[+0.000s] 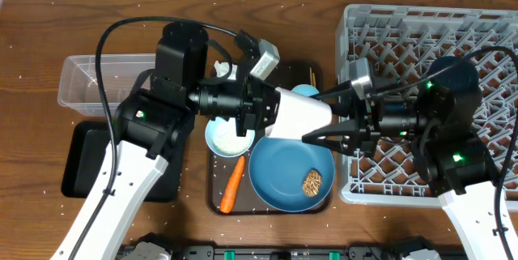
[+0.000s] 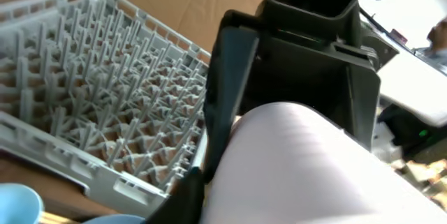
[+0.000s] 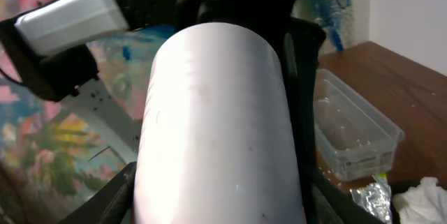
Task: Sort waste into correct bins and load items into the dishwasher rack
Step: 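Pass the pink cup from the left gripper to the right gripper, then carry the pink cup with the right gripper into the dish rack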
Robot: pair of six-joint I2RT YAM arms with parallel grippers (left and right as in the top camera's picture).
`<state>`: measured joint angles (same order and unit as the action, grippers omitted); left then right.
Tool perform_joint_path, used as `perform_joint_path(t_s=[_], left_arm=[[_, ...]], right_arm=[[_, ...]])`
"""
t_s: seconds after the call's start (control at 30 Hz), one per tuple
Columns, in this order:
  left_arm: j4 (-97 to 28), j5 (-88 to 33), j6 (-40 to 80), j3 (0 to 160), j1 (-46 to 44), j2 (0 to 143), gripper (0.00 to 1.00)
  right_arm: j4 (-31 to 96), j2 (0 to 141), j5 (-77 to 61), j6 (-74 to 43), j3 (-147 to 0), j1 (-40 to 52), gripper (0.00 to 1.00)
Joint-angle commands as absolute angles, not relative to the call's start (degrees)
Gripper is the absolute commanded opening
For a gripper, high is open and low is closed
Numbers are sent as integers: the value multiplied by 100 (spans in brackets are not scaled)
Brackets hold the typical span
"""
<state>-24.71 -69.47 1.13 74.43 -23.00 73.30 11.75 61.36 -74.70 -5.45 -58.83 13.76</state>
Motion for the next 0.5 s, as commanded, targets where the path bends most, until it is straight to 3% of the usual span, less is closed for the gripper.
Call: perform_joint_path(t_s=[0.0, 0.2, 0.47], left_arm=[[-2309, -7083, 91, 7481, -2298, 7297, 43], [-2458, -6125, 91, 7481, -1914, 7297, 65], [-2956, -5323, 91, 7481, -1347, 7297, 71]], right_arm=[[1308, 6125, -6980, -687, -5953, 1347, 32], [2073, 6023, -6364, -683, -5953, 823, 30], [3638, 5846, -4635, -683, -5953, -661, 28]])
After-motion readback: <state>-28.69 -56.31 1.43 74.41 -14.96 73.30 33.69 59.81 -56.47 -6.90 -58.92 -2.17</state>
